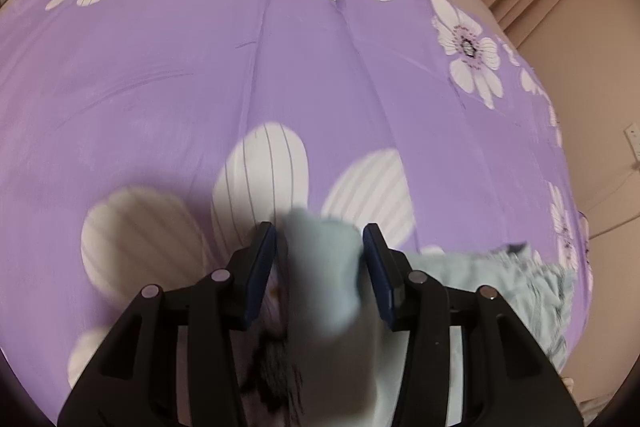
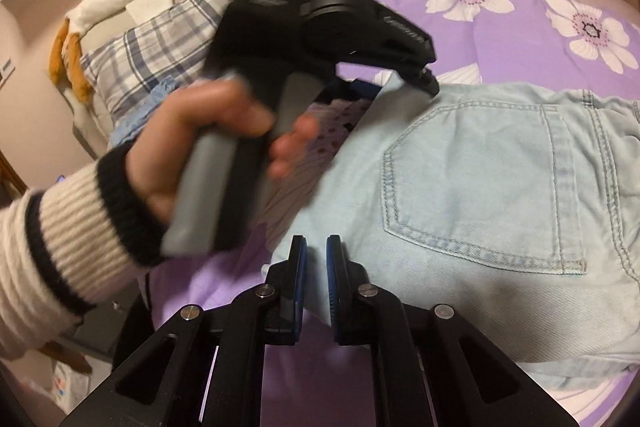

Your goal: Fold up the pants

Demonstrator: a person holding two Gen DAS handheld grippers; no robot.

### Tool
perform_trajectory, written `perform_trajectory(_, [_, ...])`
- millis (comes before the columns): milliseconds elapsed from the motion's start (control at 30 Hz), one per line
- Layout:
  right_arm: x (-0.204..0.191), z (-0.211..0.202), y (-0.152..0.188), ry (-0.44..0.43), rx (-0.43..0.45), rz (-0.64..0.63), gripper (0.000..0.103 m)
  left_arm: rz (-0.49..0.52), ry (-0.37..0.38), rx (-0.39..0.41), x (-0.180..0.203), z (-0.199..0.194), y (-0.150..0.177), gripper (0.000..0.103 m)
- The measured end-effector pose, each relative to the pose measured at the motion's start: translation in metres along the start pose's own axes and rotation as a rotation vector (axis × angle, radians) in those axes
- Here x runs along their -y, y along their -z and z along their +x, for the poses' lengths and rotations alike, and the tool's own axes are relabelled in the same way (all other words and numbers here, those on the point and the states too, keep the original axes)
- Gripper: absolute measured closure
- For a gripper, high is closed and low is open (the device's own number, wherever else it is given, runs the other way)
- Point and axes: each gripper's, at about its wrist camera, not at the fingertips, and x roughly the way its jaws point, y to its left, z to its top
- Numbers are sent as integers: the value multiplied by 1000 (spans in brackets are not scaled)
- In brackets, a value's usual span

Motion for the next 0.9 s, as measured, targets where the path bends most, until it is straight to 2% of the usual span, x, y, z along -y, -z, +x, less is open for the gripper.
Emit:
perform_trajectory(100, [-2, -2, 1, -4, 0, 9, 95, -55, -9, -9, -11, -4, -12, 61])
perform_trajectory(167, [-3, -7, 0, -9, -4, 17, 96, -74, -10, 8, -16, -17, -12, 57])
perform_trajectory(200, [-1, -10, -2, -14, -6, 22, 96, -71, -3, 30, -16, -27, -10, 54])
perform_trajectory(300, [7, -34, -3, -20, 25, 55, 95, -25, 0, 76, -12, -58, 8, 57])
perform_trajectory(400, [26, -63, -7, 57, 88, 95, 94, 25, 15, 78, -2, -77, 35, 59])
perform_trajectory(500, [54, -84, -14, 208, 121, 158, 94, 85, 62, 57, 14, -86, 63, 74])
perform_trajectory(600, [73, -98, -16, 296, 152, 201, 94, 125, 135, 39, 32, -91, 89, 74])
perform_trajectory(700, [87, -97, -9, 412, 129, 225, 94, 155, 154, 10, 42, -85, 108, 77])
perform_trajectory(733, [93, -93, -3, 406, 108, 246, 94, 146, 154, -18, 41, -79, 118, 81])
perform_trajectory(800, [98, -89, 7, 386, 93, 268, 94, 129, 158, -59, 35, -71, 134, 81])
perform_trajectory(900, [91, -93, 18, 374, 89, 250, 94, 145, 171, -27, 32, -85, 156, 80])
